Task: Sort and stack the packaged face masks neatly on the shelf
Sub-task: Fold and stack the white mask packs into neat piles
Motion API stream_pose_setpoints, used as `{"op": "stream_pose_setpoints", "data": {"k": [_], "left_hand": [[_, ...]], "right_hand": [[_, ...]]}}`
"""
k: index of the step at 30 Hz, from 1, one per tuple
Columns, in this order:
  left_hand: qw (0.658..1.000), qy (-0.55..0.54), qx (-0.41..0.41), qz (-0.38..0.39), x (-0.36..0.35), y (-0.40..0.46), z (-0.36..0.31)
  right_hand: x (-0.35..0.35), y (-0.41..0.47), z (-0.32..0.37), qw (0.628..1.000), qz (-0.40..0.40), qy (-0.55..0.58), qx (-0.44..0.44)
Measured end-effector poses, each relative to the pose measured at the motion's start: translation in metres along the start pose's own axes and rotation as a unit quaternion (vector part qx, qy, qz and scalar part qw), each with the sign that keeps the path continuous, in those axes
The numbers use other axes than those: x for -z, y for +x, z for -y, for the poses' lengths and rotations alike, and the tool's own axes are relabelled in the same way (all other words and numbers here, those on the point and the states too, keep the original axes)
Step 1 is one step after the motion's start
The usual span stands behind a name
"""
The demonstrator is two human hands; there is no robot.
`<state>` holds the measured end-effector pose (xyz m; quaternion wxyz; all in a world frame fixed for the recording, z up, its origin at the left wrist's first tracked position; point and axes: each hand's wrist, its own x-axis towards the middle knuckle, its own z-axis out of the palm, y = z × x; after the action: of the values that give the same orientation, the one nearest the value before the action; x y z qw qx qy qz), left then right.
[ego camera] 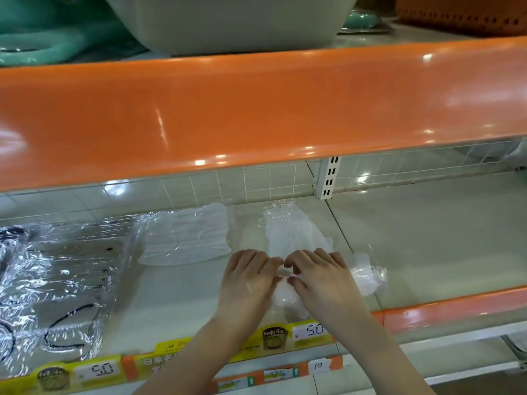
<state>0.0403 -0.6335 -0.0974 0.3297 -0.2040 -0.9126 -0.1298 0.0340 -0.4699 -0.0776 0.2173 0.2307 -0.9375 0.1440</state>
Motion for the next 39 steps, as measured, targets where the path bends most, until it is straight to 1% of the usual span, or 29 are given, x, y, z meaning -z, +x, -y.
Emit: {"op": "stream_pose_setpoints", "data": {"k": [7,10,13,18,24,27,29,35,38,39], "left_hand": [[0.999,0.033,-0.002,-0.029,0.037,0.002,0.034],[0.997,0.059,-0.007,-0.042,0.053,-0.006,0.049],[0.994,0.092,0.0,-0.05,0.061,-0.02,0.062],[0.989,0.122,0.038,-0.078,0.072,-0.042,0.087],[0.987,0.117,0.059,-0.092,0.086,-0.063,0.107],[0.985,0.119,0.076,-0.099,0.091,-0.065,0.113],[0.984,0.124,0.091,-0.087,0.093,-0.065,0.119],[0.982,0.108,0.133,-0.075,0.093,-0.052,0.135],[0.979,0.137,0.139,-0.05,0.086,-0.043,0.146],[0.978,0.147,0.146,-0.023,0.083,-0.042,0.151]], "right_hand": [[0.009,-0.002,-0.024,0.997,0.023,-0.055,-0.044],[0.007,-0.001,-0.021,0.998,0.0,-0.039,-0.044],[0.004,0.004,-0.003,1.0,-0.028,0.002,-0.005],[-0.006,0.013,0.03,0.995,-0.04,0.017,0.087],[-0.029,0.024,0.057,0.993,-0.023,0.033,0.107],[-0.039,0.032,0.07,0.995,-0.006,0.031,0.096],[-0.047,0.037,0.078,0.996,0.001,0.036,0.081],[-0.061,0.054,0.095,0.995,-0.045,0.082,0.03],[-0.066,0.066,0.101,0.994,-0.055,0.091,0.008],[-0.068,0.07,0.102,0.994,-0.052,0.093,0.002]]}}
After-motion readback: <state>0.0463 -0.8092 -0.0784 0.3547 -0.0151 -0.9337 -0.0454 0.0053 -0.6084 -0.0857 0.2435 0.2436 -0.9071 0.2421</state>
